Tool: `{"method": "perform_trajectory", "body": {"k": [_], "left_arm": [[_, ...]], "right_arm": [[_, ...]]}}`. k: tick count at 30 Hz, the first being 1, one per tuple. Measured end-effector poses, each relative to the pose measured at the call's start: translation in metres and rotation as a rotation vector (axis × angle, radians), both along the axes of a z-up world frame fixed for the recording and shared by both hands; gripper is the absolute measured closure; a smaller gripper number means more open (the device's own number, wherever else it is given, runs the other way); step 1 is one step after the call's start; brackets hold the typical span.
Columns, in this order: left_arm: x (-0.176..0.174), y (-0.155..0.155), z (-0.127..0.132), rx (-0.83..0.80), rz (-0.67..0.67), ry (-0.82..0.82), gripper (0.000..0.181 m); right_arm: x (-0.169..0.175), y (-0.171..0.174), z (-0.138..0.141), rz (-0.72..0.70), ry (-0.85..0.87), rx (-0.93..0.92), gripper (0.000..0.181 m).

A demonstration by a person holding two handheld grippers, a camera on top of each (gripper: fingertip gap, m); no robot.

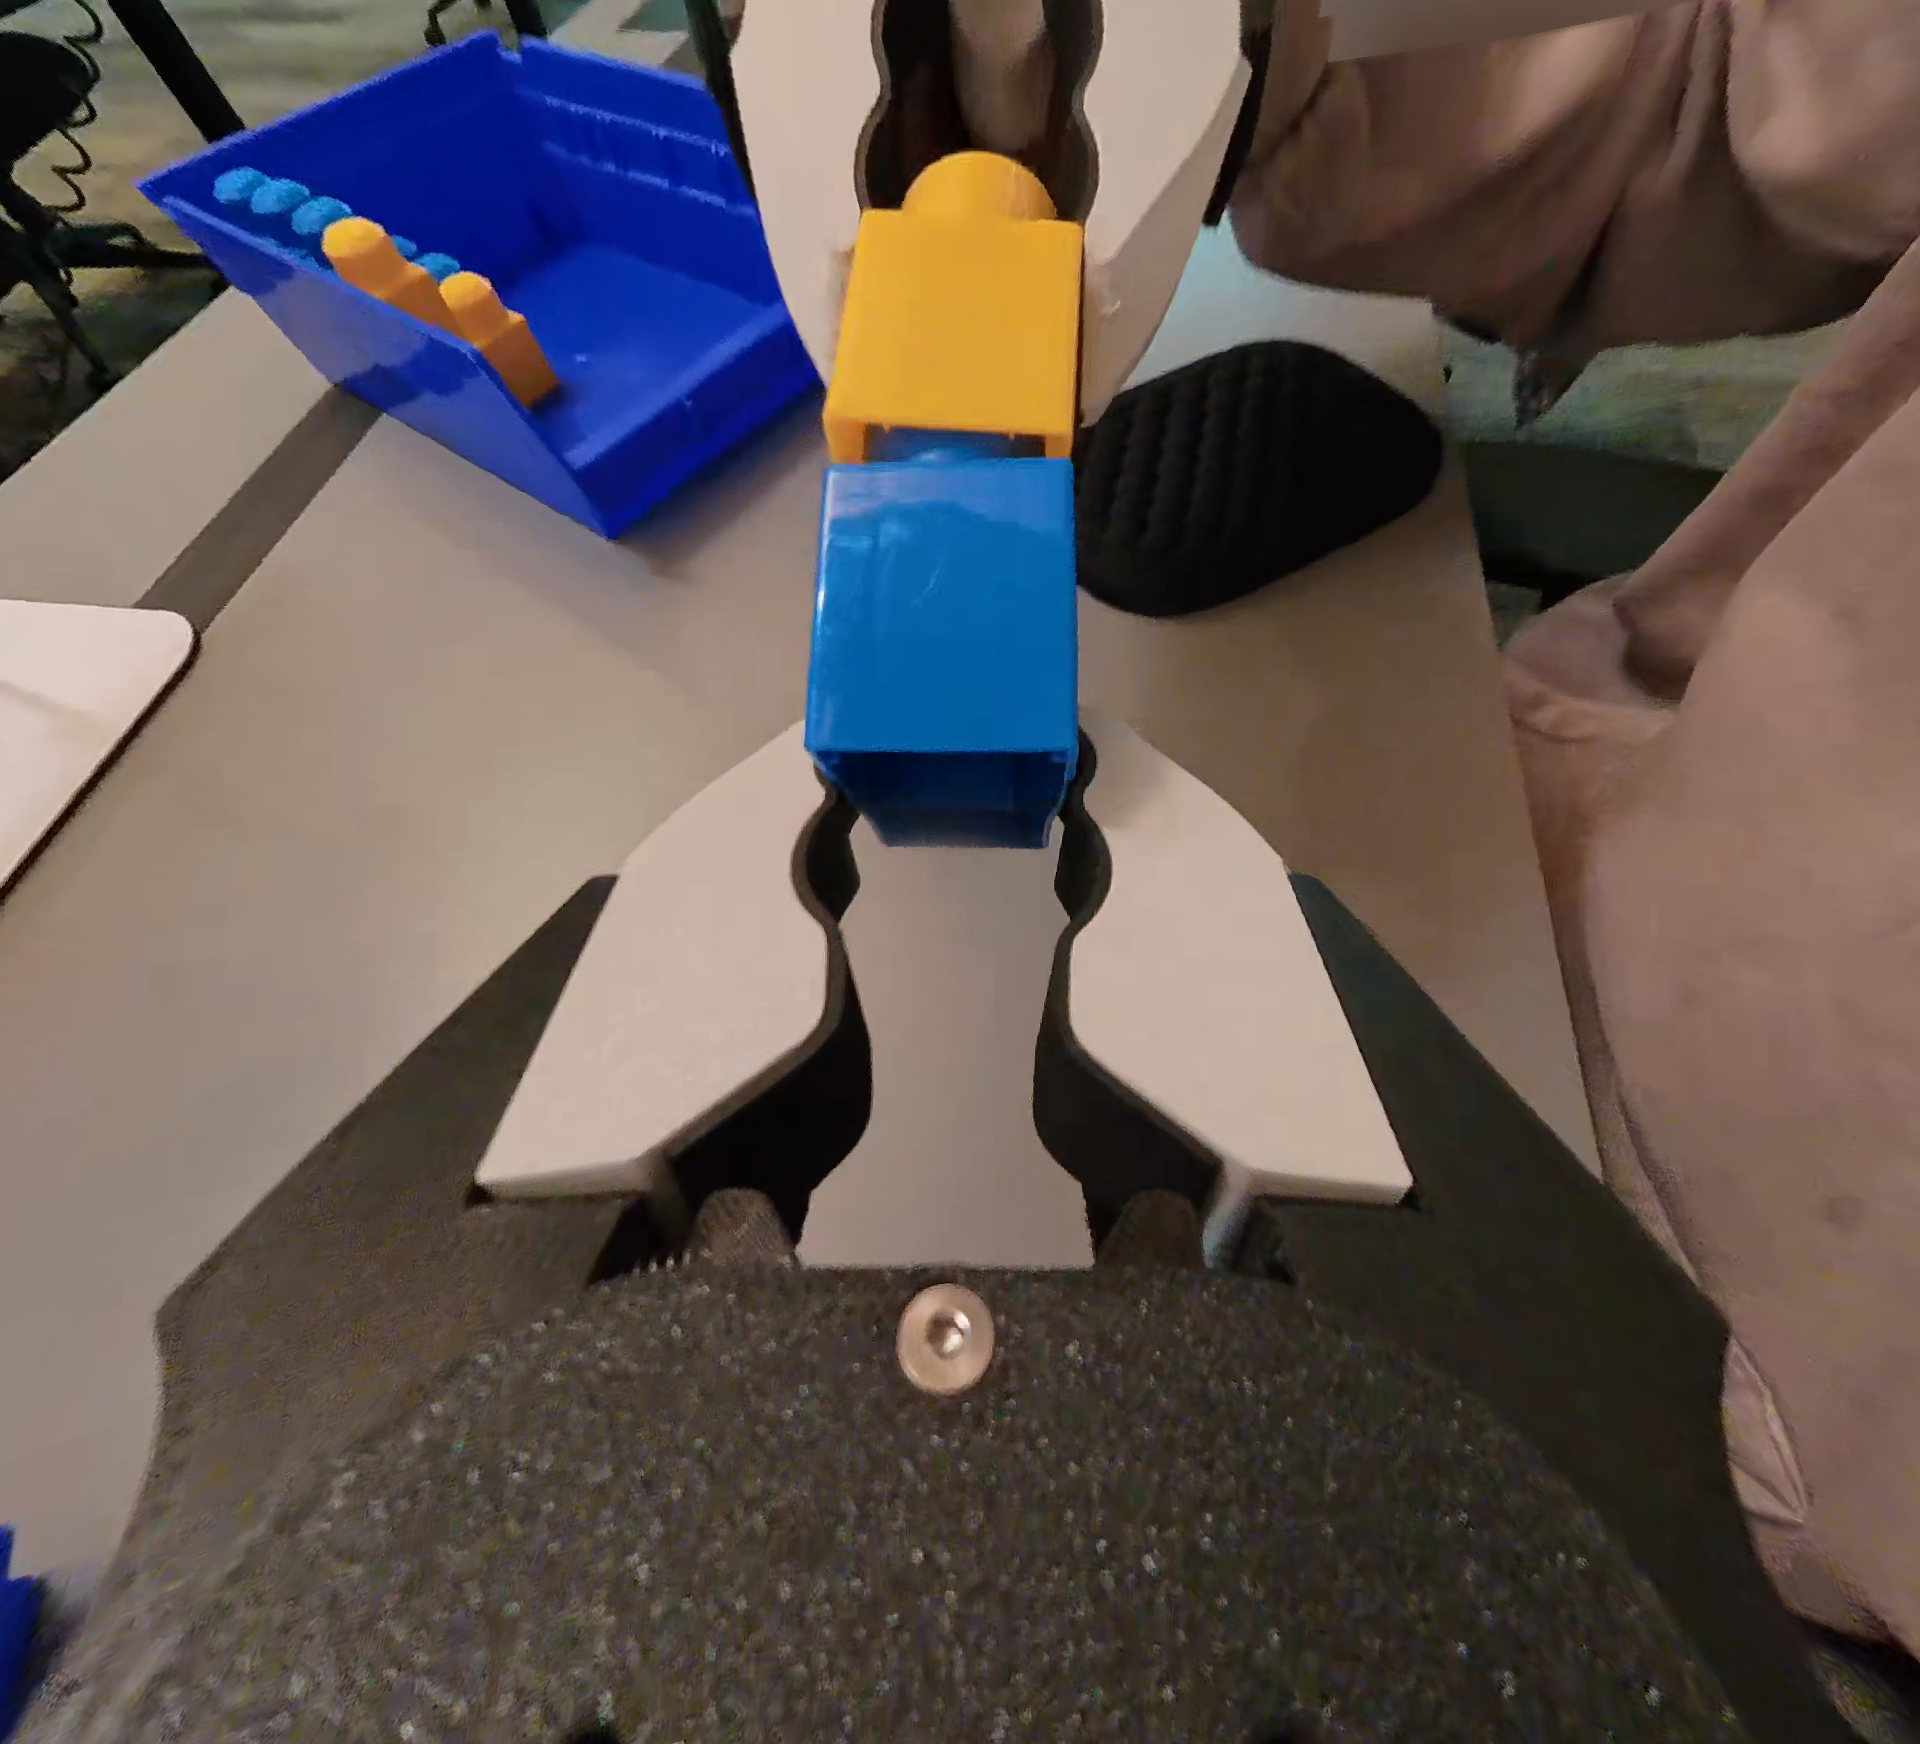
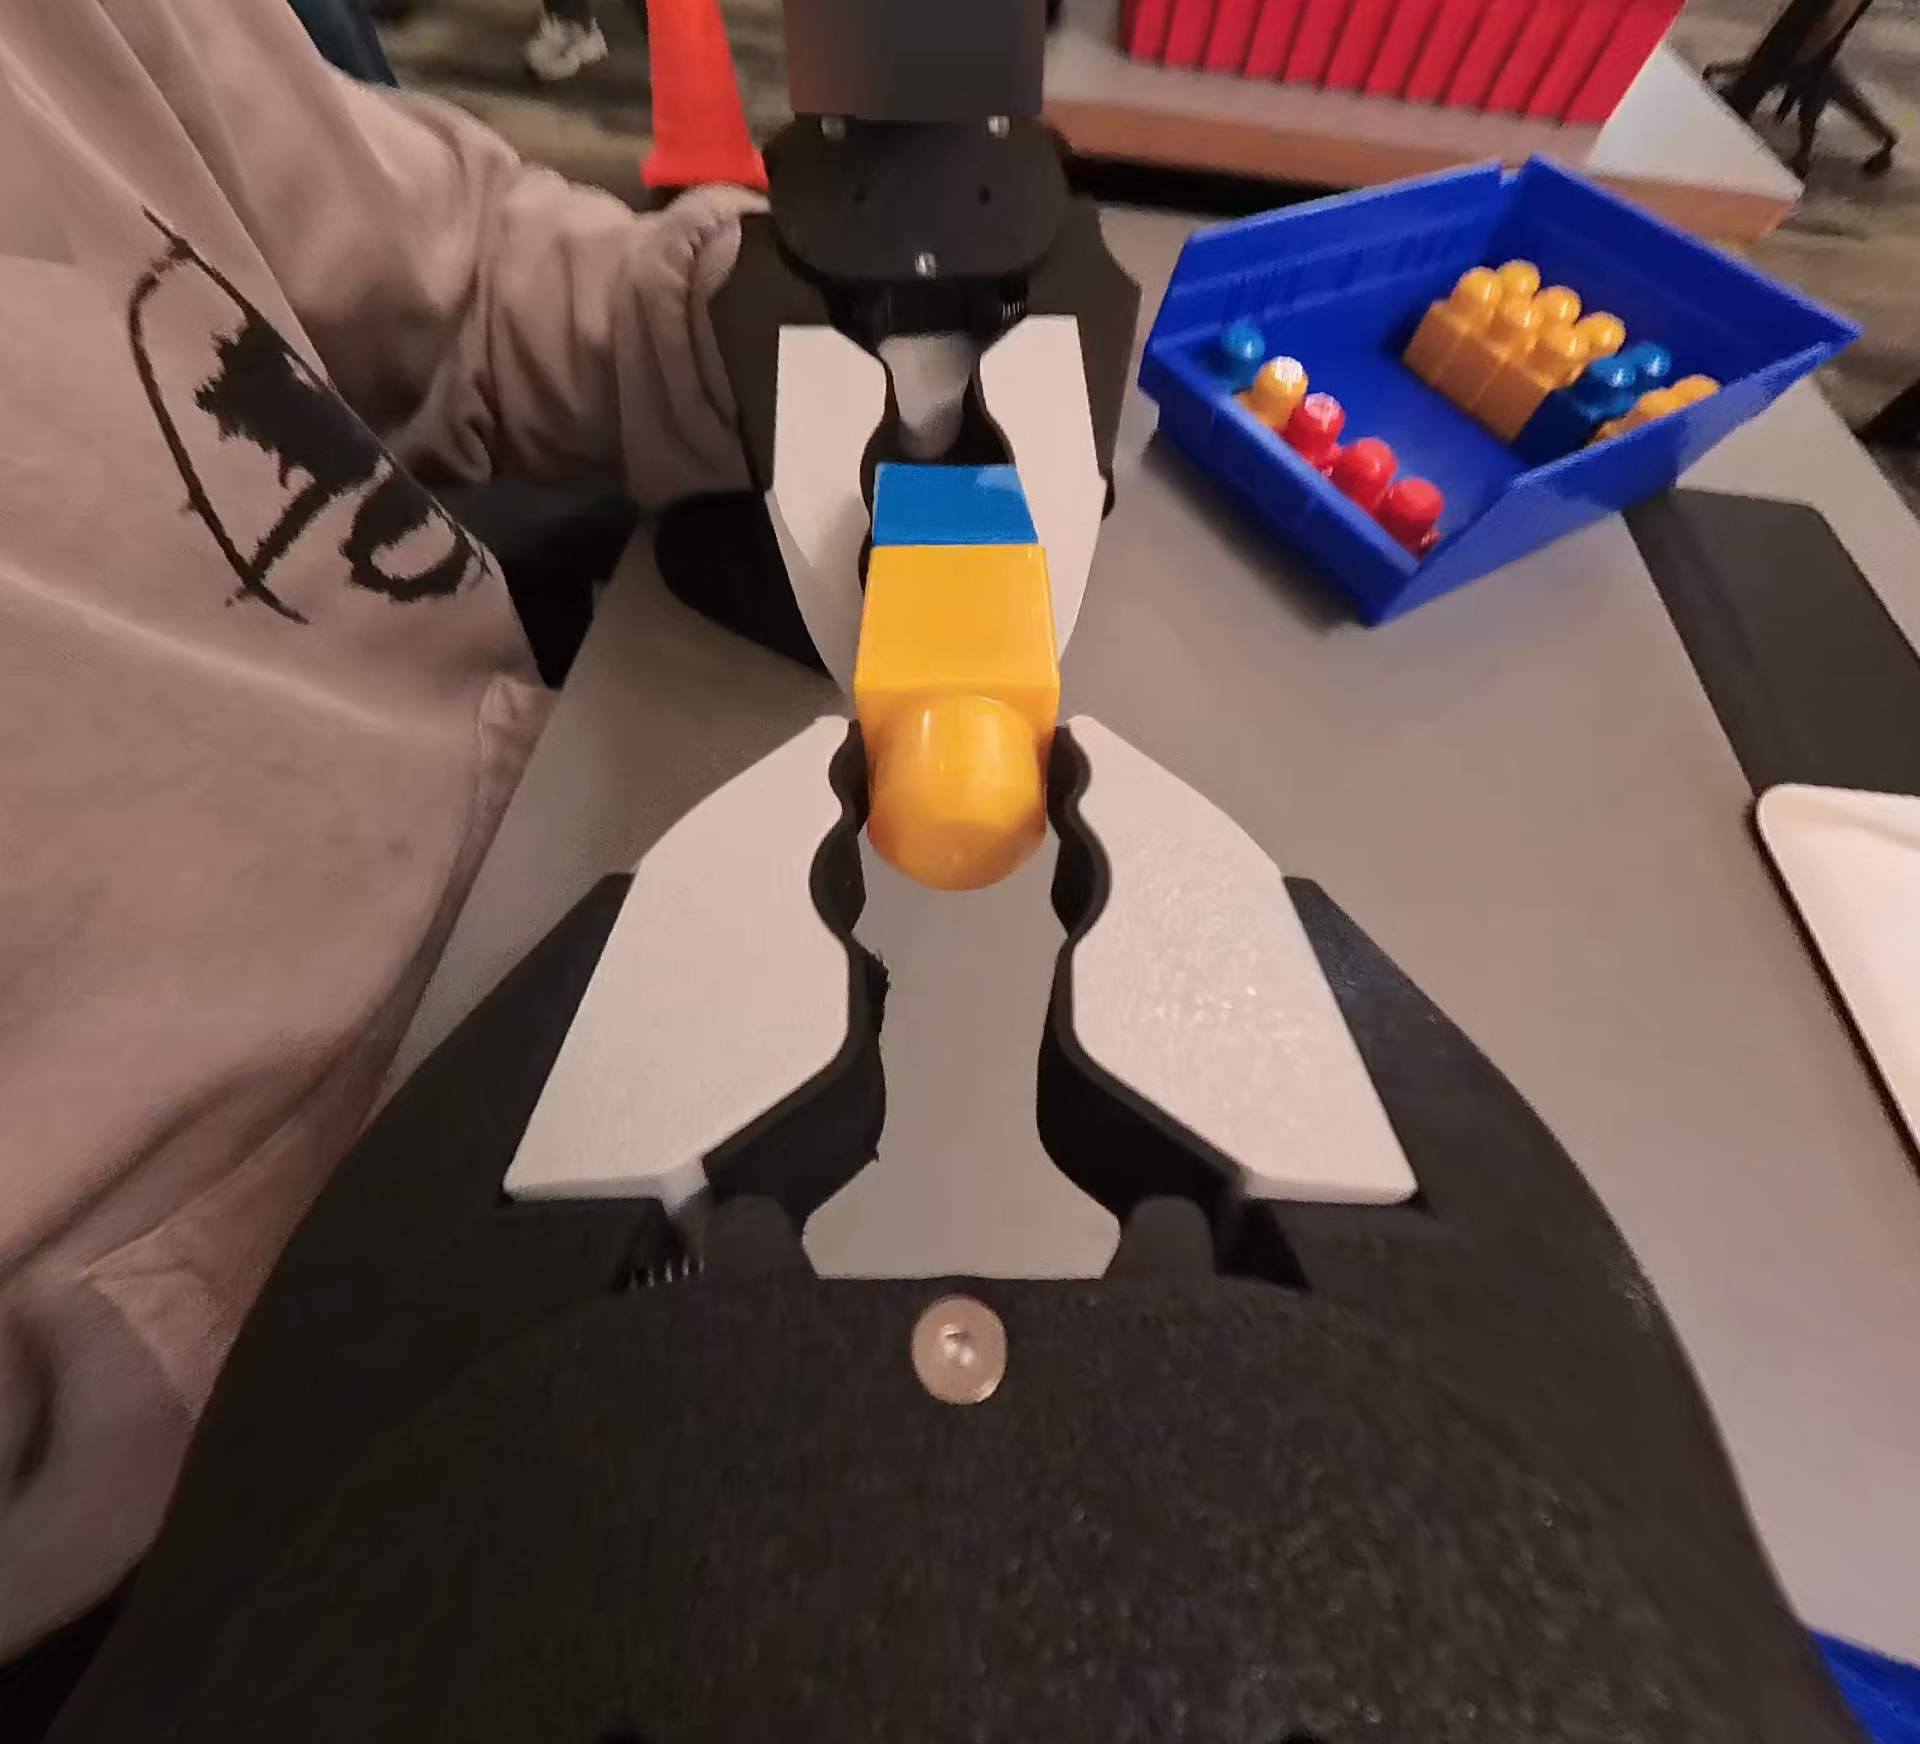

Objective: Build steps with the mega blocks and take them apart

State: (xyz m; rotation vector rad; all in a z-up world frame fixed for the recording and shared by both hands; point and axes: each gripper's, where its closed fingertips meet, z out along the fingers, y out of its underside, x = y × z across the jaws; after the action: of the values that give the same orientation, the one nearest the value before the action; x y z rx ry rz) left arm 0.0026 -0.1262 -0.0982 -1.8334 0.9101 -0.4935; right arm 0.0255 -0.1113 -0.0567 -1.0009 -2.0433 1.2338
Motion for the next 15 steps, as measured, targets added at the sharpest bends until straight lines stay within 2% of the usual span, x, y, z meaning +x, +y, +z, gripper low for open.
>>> {"method": "perform_trajectory", "body": {"k": [7, 13, 15], "left_arm": [[0.002, -0.003, -0.02, -0.07, -0.01, 0.146, 0.144], [0.005, -0.003, -0.025, -0.075, -0.028, 0.141, 0.144], [0.007, -0.001, -0.018, -0.045, -0.025, 0.093, 0.144]], "right_arm": [[0.007, -0.001, -0.025, 0.005, -0.132, 0.056, 0.148], [0.011, -0.001, -0.031, 0.012, -0.126, 0.046, 0.148], [0.01, -0.001, -0.025, 0.003, -0.069, 0.017, 0.148]]}}
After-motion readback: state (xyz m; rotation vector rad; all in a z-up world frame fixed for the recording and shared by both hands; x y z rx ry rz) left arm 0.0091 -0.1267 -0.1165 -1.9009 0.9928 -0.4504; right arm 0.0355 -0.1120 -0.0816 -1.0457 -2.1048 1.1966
